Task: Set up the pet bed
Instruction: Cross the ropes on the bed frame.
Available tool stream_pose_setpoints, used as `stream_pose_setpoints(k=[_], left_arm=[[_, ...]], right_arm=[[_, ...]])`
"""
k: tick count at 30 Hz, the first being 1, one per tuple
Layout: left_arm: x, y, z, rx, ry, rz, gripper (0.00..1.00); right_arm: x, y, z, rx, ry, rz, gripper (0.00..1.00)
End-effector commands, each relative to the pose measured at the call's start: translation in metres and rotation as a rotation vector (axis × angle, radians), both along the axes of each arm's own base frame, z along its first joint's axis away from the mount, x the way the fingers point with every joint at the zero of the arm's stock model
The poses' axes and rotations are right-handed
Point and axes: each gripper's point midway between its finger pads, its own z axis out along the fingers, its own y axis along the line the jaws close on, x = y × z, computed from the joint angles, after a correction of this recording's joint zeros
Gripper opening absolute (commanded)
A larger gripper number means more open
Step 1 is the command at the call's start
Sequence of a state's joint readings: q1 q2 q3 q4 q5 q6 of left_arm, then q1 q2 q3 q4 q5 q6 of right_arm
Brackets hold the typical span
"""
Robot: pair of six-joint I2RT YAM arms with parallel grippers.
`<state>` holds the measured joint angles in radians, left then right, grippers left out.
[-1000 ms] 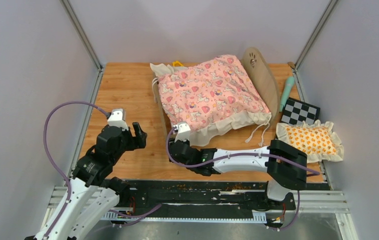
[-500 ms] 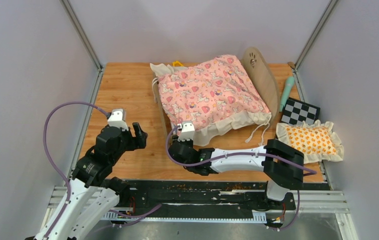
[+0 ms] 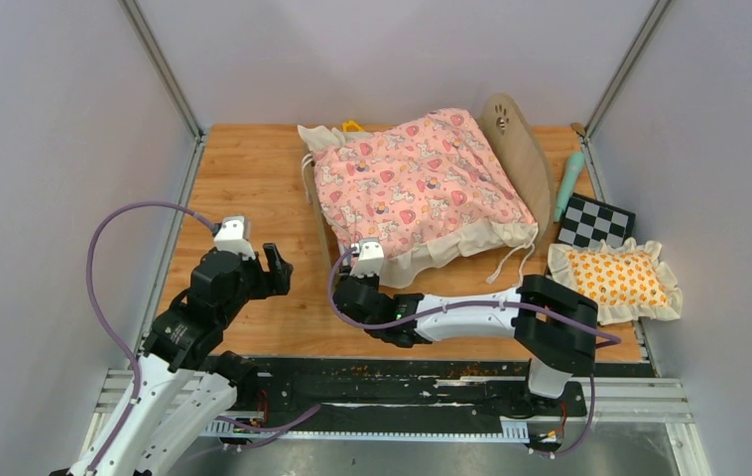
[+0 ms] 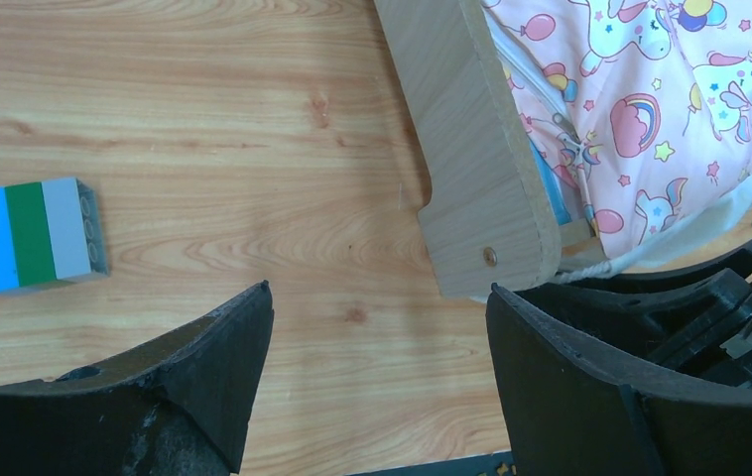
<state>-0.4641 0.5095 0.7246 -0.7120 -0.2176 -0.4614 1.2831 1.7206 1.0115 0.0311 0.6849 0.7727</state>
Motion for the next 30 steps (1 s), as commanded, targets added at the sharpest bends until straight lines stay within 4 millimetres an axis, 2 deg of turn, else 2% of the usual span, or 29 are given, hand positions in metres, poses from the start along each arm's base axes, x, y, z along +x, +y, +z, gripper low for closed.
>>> stream_pose_setpoints(k=[1, 7, 12, 18, 25, 30], left_arm=[[0.004, -0.003, 0.005, -0.004, -0.035, -0.018, 0.85], [0.003, -0.006, 0.009, -0.010, -0.053, -0.040, 0.85], [-0.002, -0.019, 0.026, -0.050, -0.136, -0.138, 0.83], [-0.015, -0.056, 0.057, -0.198, -0.298, -0.347, 0.76], [-0.022, -0.095, 0.061, -0.311, -0.336, -0.547, 0.69], [-0.022, -0.103, 0.065, -0.318, -0.389, -0.600, 0.65]], right_arm=[[0.006, 0.012, 0.009, 0.095, -0.024, 0.009, 0.25], [0.005, -0.001, 0.010, 0.093, -0.043, 0.015, 0.10], [-0.003, -0.007, 0.036, 0.123, -0.059, 0.120, 0.00], [-0.004, -0.010, 0.066, 0.220, 0.021, 0.298, 0.00], [0.003, -0.020, 0.098, 0.322, 0.085, 0.451, 0.00], [0.009, -0.031, 0.111, 0.366, 0.099, 0.489, 0.00]])
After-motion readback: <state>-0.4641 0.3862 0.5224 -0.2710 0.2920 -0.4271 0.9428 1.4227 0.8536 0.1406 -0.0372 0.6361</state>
